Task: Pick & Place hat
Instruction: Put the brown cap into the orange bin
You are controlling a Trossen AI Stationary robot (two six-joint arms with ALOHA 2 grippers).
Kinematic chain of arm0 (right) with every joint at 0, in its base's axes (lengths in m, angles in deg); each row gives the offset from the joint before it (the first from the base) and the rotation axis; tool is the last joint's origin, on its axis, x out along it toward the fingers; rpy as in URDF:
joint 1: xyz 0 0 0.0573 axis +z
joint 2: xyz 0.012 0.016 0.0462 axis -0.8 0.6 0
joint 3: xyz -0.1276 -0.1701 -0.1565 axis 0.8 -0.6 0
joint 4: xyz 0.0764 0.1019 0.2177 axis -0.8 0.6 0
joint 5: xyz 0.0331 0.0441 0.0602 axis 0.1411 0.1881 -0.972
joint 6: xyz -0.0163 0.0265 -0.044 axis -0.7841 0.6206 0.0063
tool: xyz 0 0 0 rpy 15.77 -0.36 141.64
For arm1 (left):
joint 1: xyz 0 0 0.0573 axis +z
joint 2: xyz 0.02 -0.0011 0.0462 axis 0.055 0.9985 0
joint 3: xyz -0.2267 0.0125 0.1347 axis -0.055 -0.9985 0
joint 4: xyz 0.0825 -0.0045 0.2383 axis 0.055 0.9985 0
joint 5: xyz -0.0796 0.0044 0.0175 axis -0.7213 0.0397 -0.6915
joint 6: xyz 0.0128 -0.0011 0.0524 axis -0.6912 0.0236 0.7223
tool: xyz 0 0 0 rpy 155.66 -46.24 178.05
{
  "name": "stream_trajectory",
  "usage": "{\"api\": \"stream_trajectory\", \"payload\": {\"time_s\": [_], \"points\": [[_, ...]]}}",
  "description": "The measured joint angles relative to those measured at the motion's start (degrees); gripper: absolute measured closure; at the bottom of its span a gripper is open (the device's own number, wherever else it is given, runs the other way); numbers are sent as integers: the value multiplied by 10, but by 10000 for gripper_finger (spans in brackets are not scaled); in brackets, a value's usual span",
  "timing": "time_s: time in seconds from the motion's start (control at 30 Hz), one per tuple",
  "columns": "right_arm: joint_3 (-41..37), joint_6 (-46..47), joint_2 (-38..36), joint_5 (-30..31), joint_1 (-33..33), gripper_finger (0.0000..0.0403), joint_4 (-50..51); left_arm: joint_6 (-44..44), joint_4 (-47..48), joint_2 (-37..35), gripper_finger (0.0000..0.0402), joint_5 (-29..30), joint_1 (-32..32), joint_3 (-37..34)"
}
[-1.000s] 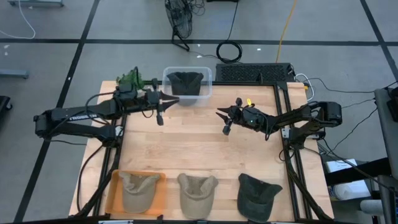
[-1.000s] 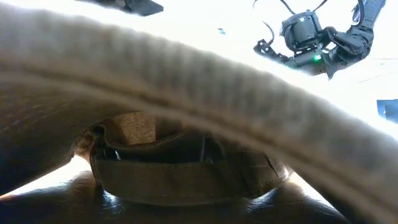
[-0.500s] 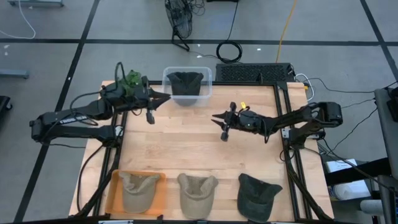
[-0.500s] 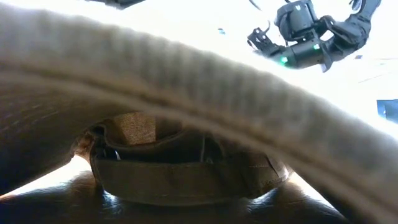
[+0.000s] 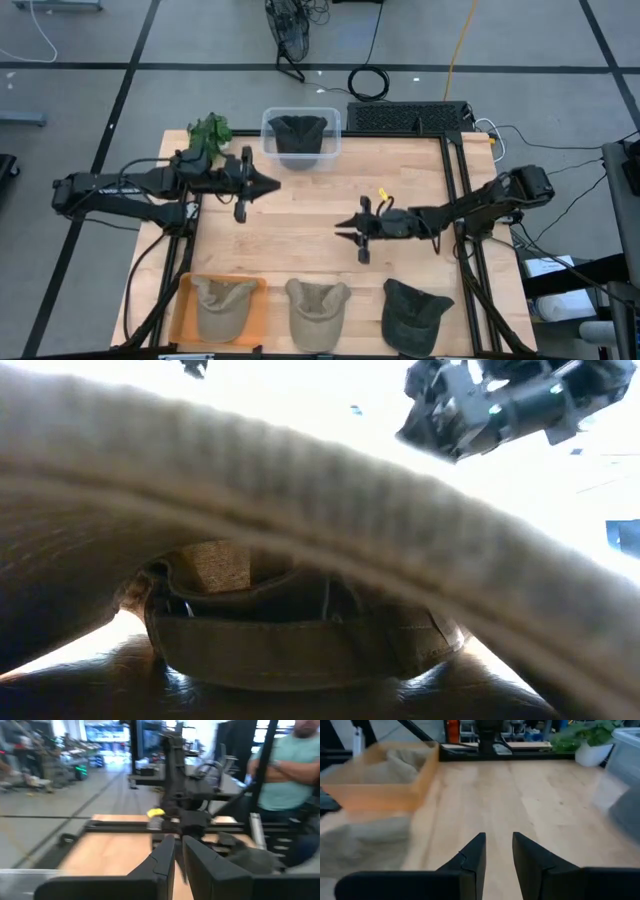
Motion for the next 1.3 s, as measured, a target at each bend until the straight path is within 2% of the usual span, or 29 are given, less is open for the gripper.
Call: {"api": "stream_trajectory", "payload": {"time_s": [0.13, 0.27, 0.4, 0.6, 0.73, 0.87, 1.0, 1.2, 1.3], "points": [[0, 15, 0, 21, 58, 330, -32, -5, 11, 0, 353, 5, -57, 0], [37, 14, 34, 59, 121, 330, -33, -14, 11, 0, 353, 70, -119, 0], [122, 18, 106, 62, 157, 330, 10, -28, 12, 4, 353, 155, -178, 0], [259, 36, 215, 42, 184, 330, 118, -53, 12, 9, 353, 229, -259, 0], [316, 51, 260, 12, 198, 330, 153, -68, 21, 9, 353, 285, -313, 0], [335, 75, 272, -15, 211, 328, 148, -76, 16, 22, 353, 341, -358, 0], [335, 112, 275, 1, 226, 307, 157, -76, -1, 39, 353, 374, -382, 0], [335, 137, 288, 54, 242, 250, 188, -88, -30, 68, 353, 378, -398, 0], [336, 152, 293, 60, 242, 233, 183, -89, -34, 85, 353, 378, -403, 0]]}}
